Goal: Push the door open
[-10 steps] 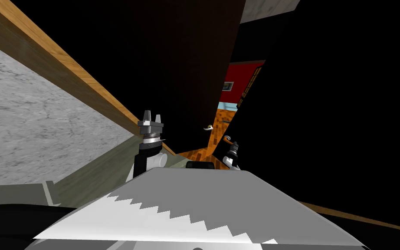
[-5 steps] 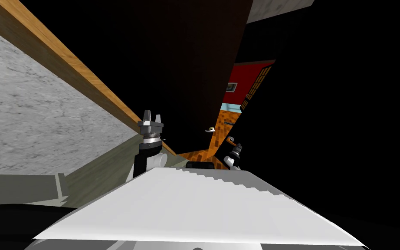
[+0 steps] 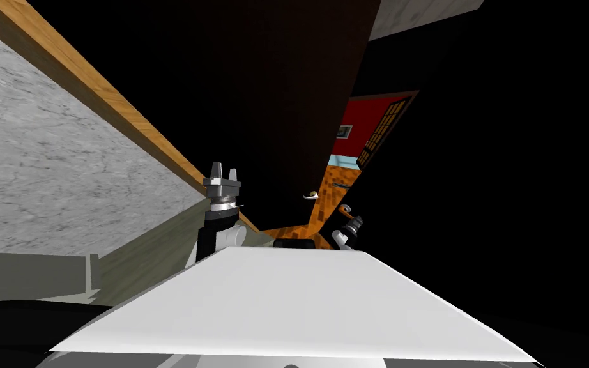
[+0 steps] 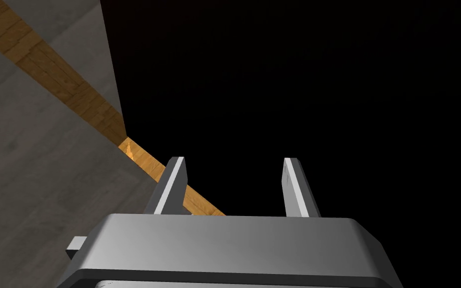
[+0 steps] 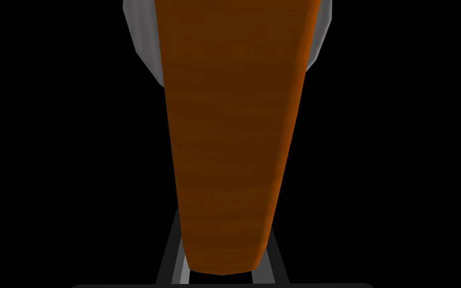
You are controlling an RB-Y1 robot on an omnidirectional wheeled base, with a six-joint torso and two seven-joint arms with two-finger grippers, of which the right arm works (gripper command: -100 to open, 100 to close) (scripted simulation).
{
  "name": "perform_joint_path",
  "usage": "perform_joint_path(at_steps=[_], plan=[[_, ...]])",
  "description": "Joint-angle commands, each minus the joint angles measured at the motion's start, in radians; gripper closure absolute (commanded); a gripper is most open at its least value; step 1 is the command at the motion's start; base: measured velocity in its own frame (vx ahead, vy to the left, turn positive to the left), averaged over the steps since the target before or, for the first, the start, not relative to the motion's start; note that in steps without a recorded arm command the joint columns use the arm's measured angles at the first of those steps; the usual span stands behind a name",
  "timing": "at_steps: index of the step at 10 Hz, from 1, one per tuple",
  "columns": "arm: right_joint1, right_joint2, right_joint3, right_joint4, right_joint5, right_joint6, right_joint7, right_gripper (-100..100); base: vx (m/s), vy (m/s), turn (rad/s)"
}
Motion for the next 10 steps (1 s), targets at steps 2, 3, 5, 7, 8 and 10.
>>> perform_joint_path(at_steps=[2,3,5,7,8,10], plan=[[-0.009,-0.006,-0.019,0.013,-0.013,-0.007,0.009,100,0.150,0.029,-0.032],[-0.012,-0.018,-0.041,0.017,-0.032,-0.029,0.020,100,-0.116,-0.087,0.160],[-0.017,-0.023,-0.055,0.020,-0.048,-0.046,0.029,100,-0.162,-0.098,0.203],[-0.024,-0.029,-0.074,0.023,-0.069,-0.069,0.042,100,-0.069,-0.111,0.163],[-0.030,-0.033,-0.089,0.026,-0.086,-0.087,0.053,100,-0.031,-0.126,0.210],[-0.030,-0.033,-0.089,0.026,-0.086,-0.087,0.053,100,-0.002,-0.076,0.043]])
